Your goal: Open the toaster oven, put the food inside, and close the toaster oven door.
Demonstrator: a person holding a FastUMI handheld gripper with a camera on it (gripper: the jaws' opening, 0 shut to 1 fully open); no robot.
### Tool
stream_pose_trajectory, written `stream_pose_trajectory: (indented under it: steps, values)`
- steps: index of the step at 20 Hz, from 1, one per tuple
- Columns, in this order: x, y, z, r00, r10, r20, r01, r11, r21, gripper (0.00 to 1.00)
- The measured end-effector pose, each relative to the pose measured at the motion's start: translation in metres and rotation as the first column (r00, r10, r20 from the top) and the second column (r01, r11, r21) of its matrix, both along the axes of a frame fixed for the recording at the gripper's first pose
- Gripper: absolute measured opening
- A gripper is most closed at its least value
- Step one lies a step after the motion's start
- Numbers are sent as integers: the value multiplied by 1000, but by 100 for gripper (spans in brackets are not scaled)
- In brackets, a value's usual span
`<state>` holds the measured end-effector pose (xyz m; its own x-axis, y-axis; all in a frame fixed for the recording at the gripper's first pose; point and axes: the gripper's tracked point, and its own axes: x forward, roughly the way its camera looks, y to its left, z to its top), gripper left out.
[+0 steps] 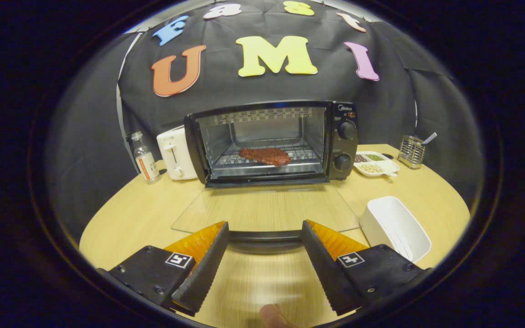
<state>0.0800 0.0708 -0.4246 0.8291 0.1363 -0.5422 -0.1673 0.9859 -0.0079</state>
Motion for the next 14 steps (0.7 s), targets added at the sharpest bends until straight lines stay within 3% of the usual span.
stream_pose_trajectory:
  steps: [5, 14]
  values:
    - [-15, 3, -35, 995, 2, -101, -4, 1000, -25, 100]
    - [-8, 2, -39, 990, -51, -131, 47, 998, -30, 100]
